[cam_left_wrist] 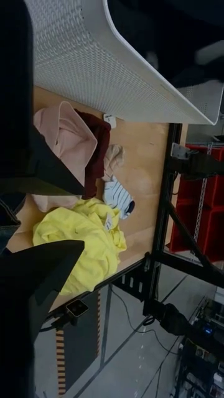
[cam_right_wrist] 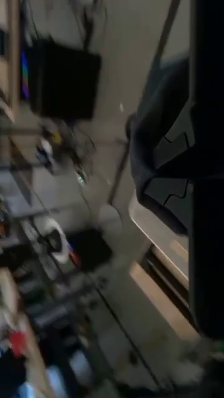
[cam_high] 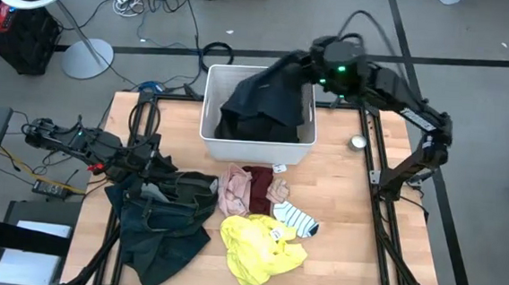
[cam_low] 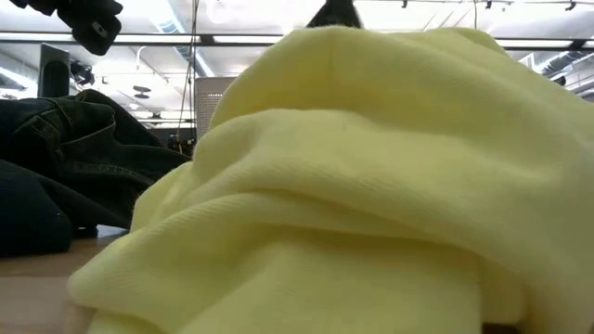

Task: Sort clothes
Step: Put the dark blue shorts into the white bin

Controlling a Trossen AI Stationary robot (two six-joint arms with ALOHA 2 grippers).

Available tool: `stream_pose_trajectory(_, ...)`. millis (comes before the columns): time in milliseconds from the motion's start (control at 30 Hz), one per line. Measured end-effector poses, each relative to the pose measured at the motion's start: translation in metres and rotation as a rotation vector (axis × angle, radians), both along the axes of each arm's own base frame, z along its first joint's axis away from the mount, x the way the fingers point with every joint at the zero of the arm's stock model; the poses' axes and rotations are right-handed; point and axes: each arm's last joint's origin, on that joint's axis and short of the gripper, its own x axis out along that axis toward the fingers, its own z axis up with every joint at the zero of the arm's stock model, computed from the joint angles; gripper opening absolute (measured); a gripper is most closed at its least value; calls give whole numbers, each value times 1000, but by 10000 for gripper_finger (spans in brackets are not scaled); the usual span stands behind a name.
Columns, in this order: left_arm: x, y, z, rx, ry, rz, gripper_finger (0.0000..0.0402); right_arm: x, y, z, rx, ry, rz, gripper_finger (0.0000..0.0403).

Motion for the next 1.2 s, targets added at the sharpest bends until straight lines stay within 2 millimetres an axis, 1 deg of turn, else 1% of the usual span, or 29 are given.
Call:
stream_pose_trajectory(100,0,0,0,0,0,0,131,28,-5,-19,41,31,84,0)
stream_pose_trajectory(233,0,0,0,0,0,0,131,66,-15,-54,103,120,149,0)
stream_pose_trajectory(333,0,0,0,-1,0,0,131,86,-27,-83,167,185,144,0)
stream_pose_trajectory(433,0,0,0,-4,0,-9,131,101,-42,-110,263,221,129,0)
stream_pose_trajectory(667,0,-1,-1,-8,9,-29,131,118,-77,-173,515,322,86,0)
stream_pose_trajectory(833,-1,-1,-3,1,37,-30,131,124,-92,-208,652,384,80,5)
stream_pose_trajectory(1067,-1,-1,-4,5,48,-30,131,131,-107,-247,832,417,143,29)
stream_pose_trajectory(1133,-1,-1,-4,5,48,-30,131,132,-109,-253,857,424,145,42)
stream_pose_trajectory(1200,-1,-1,-4,5,48,-30,131,133,-109,-255,867,421,147,59)
